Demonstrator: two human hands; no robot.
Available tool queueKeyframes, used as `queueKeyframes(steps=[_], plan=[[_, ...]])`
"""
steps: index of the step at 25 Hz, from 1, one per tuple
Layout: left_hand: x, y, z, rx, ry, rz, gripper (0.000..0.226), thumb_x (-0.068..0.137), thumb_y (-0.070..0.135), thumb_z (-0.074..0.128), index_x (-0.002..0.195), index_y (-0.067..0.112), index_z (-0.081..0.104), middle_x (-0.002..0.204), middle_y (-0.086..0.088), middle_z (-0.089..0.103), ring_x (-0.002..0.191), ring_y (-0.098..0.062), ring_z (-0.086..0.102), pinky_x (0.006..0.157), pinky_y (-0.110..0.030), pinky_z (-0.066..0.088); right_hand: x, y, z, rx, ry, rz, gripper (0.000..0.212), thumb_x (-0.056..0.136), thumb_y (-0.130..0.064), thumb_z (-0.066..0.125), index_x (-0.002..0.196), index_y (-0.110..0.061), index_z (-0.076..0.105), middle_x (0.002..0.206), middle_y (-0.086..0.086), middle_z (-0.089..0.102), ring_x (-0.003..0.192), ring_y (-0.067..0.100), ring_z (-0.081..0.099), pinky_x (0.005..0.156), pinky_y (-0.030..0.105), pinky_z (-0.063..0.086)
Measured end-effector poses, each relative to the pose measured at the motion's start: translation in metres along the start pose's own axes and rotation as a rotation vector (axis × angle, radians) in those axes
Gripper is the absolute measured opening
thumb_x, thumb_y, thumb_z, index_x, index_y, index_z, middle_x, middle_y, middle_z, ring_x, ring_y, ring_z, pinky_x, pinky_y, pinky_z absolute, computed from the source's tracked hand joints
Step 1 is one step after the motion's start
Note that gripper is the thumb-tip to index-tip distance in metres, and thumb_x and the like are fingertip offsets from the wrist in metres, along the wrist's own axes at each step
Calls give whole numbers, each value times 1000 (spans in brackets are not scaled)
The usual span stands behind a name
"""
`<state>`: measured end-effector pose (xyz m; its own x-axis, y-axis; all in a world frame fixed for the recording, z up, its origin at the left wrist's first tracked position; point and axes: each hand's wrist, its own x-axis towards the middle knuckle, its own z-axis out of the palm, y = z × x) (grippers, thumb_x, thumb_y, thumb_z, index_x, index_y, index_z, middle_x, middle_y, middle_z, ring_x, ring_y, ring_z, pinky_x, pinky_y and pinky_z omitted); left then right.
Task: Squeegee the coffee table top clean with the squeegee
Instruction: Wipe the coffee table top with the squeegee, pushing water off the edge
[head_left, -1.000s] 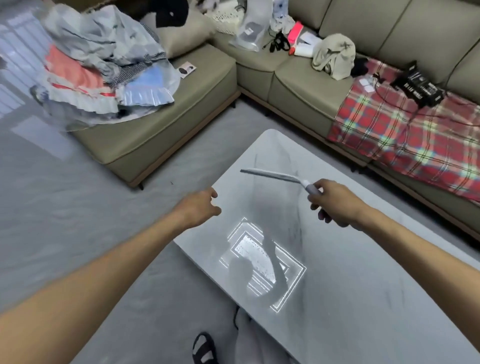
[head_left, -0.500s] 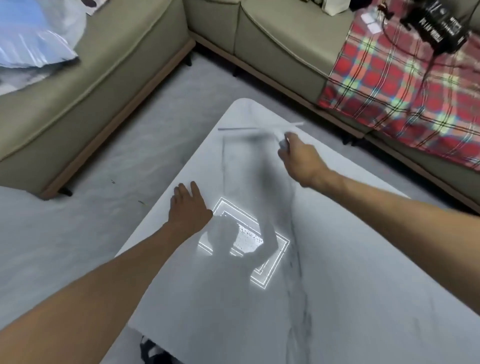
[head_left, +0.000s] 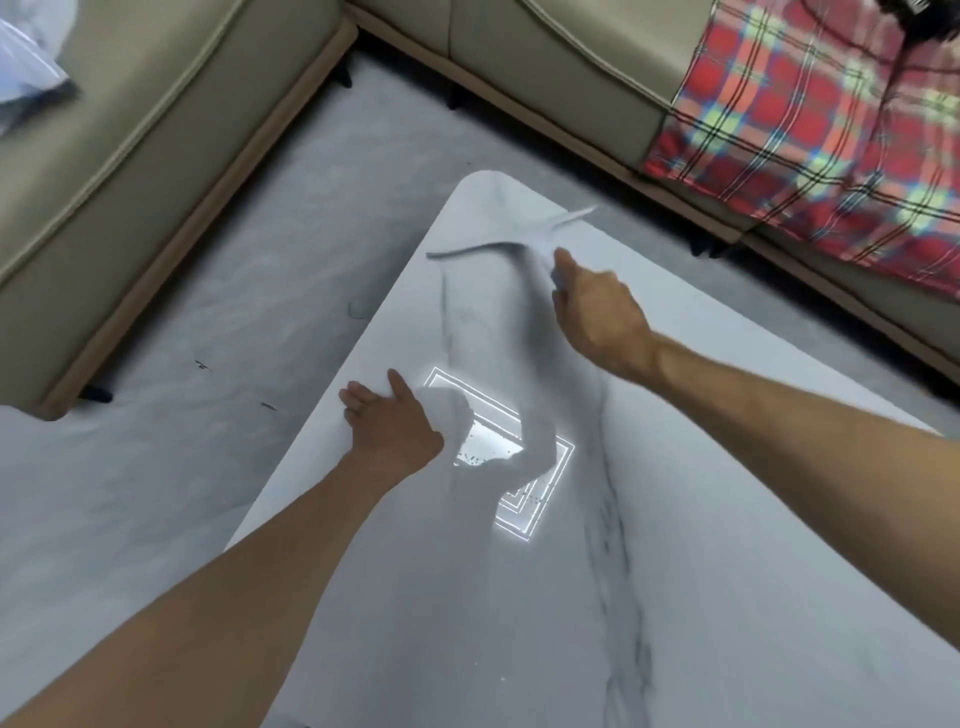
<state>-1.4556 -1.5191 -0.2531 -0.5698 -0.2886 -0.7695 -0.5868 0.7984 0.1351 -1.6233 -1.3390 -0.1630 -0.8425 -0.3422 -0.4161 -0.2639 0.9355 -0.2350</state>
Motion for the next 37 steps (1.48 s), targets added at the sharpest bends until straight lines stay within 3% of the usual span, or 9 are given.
queueKeyframes(steps=[8, 11, 14, 21, 24, 27, 32, 35, 37], plan=[[-5, 0, -5, -26, -20, 0, 94, 82, 25, 48, 153, 6, -11, 148, -46, -10, 141, -59, -6, 119, -53, 11, -112, 40, -19, -55, -202, 8, 41, 98, -25, 40, 139, -22, 35, 114, 14, 67, 97, 42, 63, 81, 43, 50], [-6, -1, -6, -7, -19, 11, 95, 82, 25, 49, 152, 4, -12, 147, -48, -9, 140, -60, -6, 119, -53, 11, -70, 37, -37, 97, -88, 83, 11, 97, -21, 40, 107, -17, 39, 92, 21, 66, 74, 41, 66, 55, 33, 48], [-7, 1, -3, 23, 3, 13, 96, 84, 28, 50, 152, 4, -13, 147, -48, -9, 140, -60, -5, 119, -53, 12, -44, 36, -27, 172, -83, 217, 15, 97, -20, 37, 110, -14, 38, 82, 21, 62, 59, 37, 66, 35, 27, 40], [-10, -3, -2, 14, 22, 31, 92, 87, 28, 49, 153, 7, -11, 150, -45, -8, 142, -57, -6, 120, -52, 11, -144, 35, 9, 74, -270, 189, 39, 96, -20, 42, 135, -18, 37, 107, 20, 64, 89, 41, 61, 62, 33, 42], [-9, -4, -4, 11, 1, 35, 92, 87, 30, 49, 153, 8, -11, 149, -45, -9, 142, -58, -6, 119, -52, 12, -135, 27, -18, 99, -291, 154, 9, 95, -20, 41, 104, -16, 44, 102, 19, 65, 72, 37, 58, 40, 28, 33], [-5, -3, -4, 14, -3, 30, 92, 86, 32, 49, 153, 7, -11, 148, -47, -8, 141, -59, -5, 118, -52, 13, -59, 8, -41, 100, -141, 117, 11, 95, -20, 39, 103, -13, 42, 100, 26, 63, 65, 35, 56, 29, 23, 34], [0, -7, 7, 84, 75, 42, 93, 85, 32, 48, 152, 2, -9, 145, -51, -1, 139, -62, 2, 117, -52, 16, 29, -36, -17, 192, -19, 166, 42, 94, -15, 38, 135, -9, 39, 116, 21, 59, 83, 36, 61, 42, 38, 44], [1, -9, 10, 99, 73, 42, 96, 84, 34, 51, 152, 4, -10, 146, -50, -1, 140, -61, 2, 118, -52, 14, 1, -29, 13, 109, -26, 10, 49, 93, -14, 40, 141, -17, 34, 120, 17, 62, 102, 41, 59, 74, 43, 47], [1, -9, 9, 104, 71, 46, 95, 84, 32, 50, 152, 4, -9, 146, -50, -1, 140, -61, 3, 118, -52, 14, -41, -7, 28, 66, -76, -98, 54, 94, -18, 41, 145, -25, 29, 113, 17, 64, 98, 42, 60, 78, 42, 48]])
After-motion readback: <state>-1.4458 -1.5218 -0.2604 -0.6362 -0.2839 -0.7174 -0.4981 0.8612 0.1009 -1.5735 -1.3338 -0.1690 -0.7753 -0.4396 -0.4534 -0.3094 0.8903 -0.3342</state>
